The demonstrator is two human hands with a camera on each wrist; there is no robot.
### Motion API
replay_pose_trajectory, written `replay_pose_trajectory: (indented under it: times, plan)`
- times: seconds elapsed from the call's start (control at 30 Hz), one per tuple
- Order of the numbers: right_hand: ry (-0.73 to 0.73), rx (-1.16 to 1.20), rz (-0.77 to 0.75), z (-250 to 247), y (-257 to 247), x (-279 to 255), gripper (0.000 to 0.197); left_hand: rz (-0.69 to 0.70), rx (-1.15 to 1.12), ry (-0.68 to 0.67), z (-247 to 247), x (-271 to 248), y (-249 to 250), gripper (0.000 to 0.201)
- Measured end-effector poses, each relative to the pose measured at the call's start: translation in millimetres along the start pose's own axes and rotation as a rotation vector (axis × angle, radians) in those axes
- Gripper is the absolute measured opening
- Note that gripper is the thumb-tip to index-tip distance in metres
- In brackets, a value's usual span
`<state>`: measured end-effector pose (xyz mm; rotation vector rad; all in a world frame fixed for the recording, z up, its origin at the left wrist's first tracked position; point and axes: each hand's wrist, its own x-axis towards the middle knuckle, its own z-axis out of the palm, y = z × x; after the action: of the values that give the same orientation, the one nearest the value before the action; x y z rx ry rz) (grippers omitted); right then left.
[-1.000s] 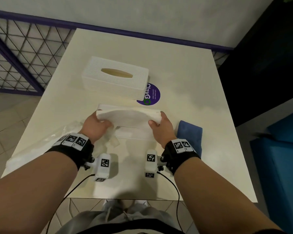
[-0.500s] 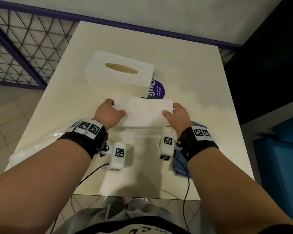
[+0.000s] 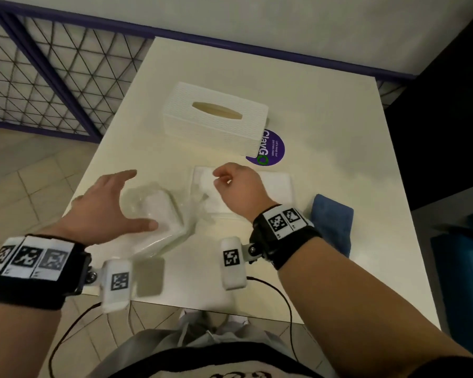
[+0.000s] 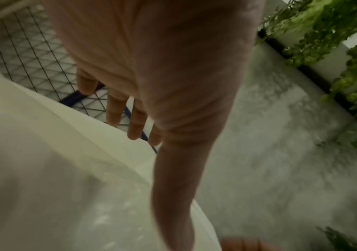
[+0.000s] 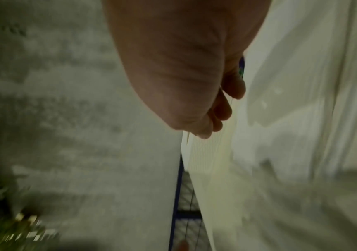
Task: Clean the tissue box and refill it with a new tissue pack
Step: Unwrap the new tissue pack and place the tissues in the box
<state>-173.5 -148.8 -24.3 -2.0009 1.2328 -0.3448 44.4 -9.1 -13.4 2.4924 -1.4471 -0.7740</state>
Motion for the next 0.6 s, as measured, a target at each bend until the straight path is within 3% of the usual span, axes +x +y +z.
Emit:
replay_pose_trajectory:
  times: [0.1, 0.2, 0.3, 0.47, 0.6]
  plan:
    - [-0.15, 0.008, -0.09, 35.5, -40.0, 4.0, 0.028, -0.062, 0.237, -0.134, 11.0, -16.3, -25.4, 0.15]
    - [-0.301, -0.096, -0.015, 62.3, -62.0, 14.7, 0.037, -0.094, 0.267, -0.166, 25.3, -26.3, -38.4, 0.156]
    - [-0.459, -0.259, 0.115, 77.8, -68.3, 19.4, 0.015, -0.072, 0.252, -0.138, 39.2, -33.3, -44.4, 0.153]
    - [-0.42, -0.286, 0.054, 95.6, -67.3, 20.0, 0.025, -0.025, 0.264, -0.032, 56.6, -35.8, -57.0, 0.144]
    - [-0.384, -0.086, 0.203, 93.7, -71.4, 16.5, 0.044, -0.028, 0.243, 0.003, 61.5, -34.3, -63.3, 0.142]
